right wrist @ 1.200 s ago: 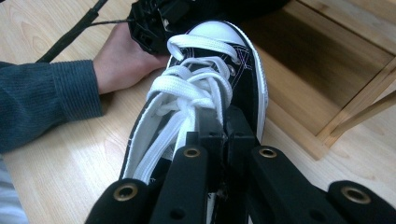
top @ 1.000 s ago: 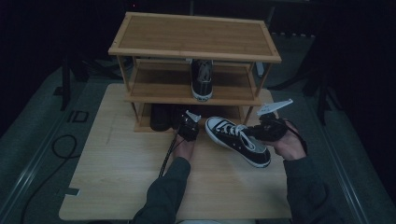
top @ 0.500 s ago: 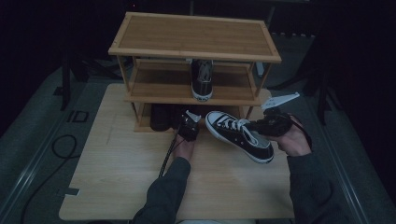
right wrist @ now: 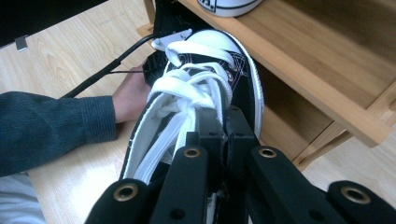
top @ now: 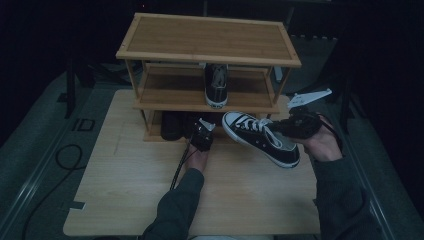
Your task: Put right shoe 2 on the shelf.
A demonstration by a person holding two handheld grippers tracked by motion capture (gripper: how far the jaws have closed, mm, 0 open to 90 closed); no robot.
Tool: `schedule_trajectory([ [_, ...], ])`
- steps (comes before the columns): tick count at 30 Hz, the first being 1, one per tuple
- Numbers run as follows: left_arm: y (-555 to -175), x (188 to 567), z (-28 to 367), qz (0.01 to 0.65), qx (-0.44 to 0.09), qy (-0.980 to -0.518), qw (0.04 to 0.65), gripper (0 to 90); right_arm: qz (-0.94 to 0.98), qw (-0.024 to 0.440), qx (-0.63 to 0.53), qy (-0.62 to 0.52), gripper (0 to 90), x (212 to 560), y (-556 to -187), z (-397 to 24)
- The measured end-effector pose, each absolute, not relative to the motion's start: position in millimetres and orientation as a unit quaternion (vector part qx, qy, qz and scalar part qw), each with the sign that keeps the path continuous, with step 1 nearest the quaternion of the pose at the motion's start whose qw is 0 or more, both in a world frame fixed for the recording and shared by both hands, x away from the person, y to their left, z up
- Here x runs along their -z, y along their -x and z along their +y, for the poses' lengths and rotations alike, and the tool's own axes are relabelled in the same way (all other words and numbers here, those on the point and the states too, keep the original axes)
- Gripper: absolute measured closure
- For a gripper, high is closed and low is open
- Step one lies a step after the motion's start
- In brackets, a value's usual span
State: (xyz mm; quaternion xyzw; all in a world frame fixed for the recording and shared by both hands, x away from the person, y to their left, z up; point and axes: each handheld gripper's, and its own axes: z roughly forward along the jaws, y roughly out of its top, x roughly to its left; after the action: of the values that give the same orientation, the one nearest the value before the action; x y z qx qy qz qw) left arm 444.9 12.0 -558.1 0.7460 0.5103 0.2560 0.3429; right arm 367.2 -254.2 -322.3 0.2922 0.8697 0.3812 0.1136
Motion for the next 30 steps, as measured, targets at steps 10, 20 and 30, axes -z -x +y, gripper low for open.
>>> schedule_trajectory([
  [10, -445, 558, 12, 0.513, -0.258, -0.742, 0.346, 90.0, 0.862, 0.123, -0.397, -0.29, 88.3, 304, -369, -258],
  [20, -445, 558, 12, 0.511, -0.258, -0.744, 0.345, 90.0, 0.848, 0.141, -0.402, -0.316, 88.4, 296, -382, -262],
  [30, -445, 558, 12, 0.512, -0.258, -0.743, 0.344, 90.0, 0.821, 0.161, -0.403, -0.371, 88.4, 303, -416, -255],
])
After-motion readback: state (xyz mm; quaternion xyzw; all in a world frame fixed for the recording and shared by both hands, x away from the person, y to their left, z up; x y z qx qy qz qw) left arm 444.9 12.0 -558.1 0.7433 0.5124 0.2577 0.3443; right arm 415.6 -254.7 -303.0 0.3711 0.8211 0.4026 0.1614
